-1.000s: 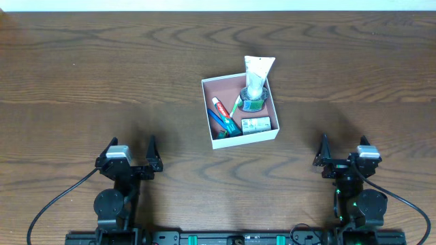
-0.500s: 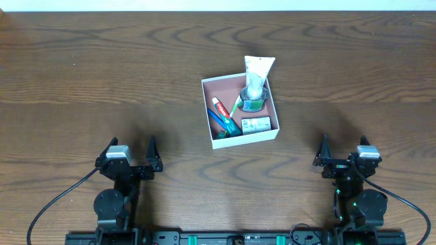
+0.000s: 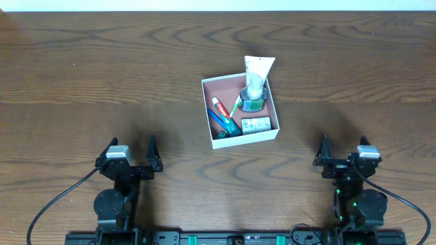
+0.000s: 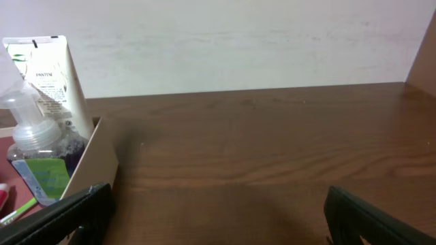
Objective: Pack container
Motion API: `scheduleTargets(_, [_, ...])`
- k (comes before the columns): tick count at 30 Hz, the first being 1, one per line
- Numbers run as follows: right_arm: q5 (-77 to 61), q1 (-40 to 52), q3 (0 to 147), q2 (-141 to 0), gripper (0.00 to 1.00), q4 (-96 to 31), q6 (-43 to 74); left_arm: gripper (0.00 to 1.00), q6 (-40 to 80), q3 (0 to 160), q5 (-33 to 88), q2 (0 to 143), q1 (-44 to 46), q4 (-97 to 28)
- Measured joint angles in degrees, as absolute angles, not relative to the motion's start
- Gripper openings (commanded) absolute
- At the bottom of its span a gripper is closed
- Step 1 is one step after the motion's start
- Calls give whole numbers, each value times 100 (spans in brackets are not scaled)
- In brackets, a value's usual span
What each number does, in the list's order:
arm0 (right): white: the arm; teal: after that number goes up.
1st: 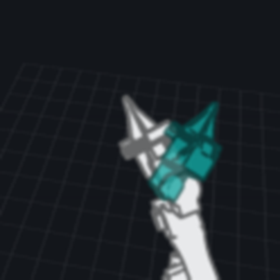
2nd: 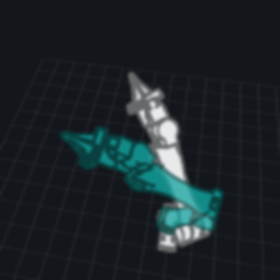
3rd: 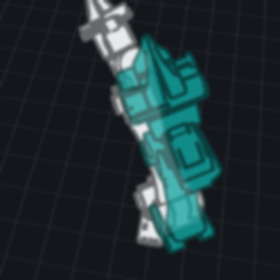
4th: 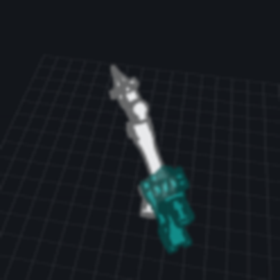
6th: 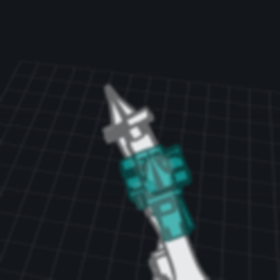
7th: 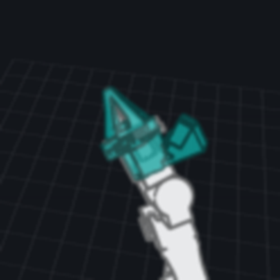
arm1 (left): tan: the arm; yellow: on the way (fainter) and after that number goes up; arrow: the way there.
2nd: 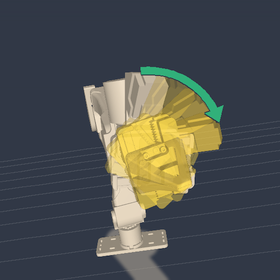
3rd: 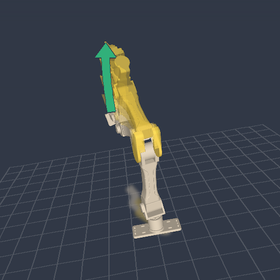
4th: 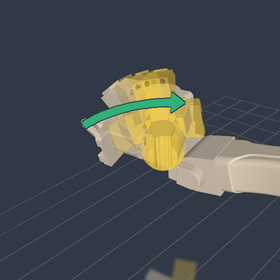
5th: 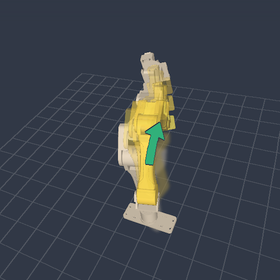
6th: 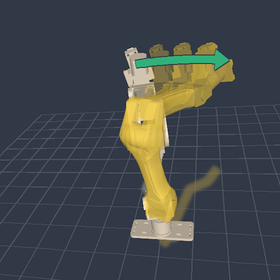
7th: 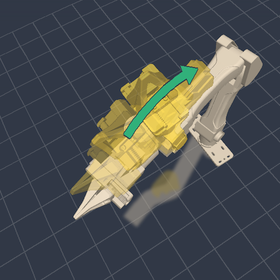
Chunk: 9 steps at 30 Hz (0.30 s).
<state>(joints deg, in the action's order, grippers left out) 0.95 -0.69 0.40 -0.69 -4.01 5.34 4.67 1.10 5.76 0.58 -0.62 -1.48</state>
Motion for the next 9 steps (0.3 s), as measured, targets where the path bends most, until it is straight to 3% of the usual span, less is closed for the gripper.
scheduleTargets(9, [95,-69,40,-69,99,-401,534,98,467,110,576,58,-62,-145])
